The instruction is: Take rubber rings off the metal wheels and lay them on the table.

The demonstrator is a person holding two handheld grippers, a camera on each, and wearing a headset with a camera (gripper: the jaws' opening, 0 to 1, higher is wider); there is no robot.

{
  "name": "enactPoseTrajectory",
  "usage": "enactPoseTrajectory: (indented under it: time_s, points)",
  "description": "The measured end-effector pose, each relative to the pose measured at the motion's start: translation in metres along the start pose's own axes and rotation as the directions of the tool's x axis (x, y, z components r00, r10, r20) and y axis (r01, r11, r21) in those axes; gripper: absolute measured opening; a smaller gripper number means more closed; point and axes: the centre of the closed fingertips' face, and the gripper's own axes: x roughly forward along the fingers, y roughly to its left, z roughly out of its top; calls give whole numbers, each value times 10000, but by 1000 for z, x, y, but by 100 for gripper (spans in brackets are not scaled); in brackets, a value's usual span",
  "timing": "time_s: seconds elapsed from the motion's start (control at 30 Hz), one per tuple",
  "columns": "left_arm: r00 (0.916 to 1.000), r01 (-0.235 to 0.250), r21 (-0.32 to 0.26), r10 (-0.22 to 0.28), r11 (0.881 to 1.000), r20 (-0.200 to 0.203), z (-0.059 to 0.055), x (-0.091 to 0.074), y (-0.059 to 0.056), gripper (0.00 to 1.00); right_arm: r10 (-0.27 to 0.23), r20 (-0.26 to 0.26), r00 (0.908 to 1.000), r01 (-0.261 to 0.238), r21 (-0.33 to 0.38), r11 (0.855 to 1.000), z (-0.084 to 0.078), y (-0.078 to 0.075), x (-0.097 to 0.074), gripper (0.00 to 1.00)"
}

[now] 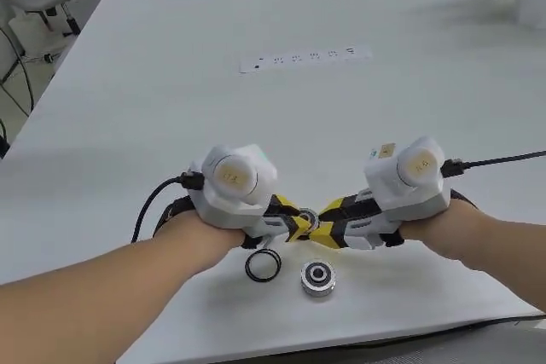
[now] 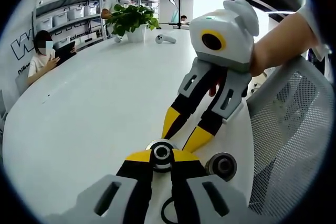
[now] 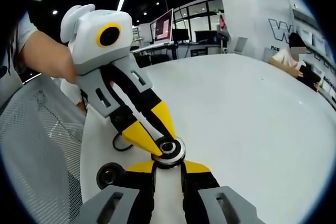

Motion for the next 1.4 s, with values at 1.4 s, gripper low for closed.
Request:
enactPoseTrajectory:
  time_s: [1.4]
  points:
    - [9997, -207, -136, 204, 9997, -158, -3, 0, 1, 7, -150, 838, 9964, -157, 3542, 9350, 7, -13, -10, 0]
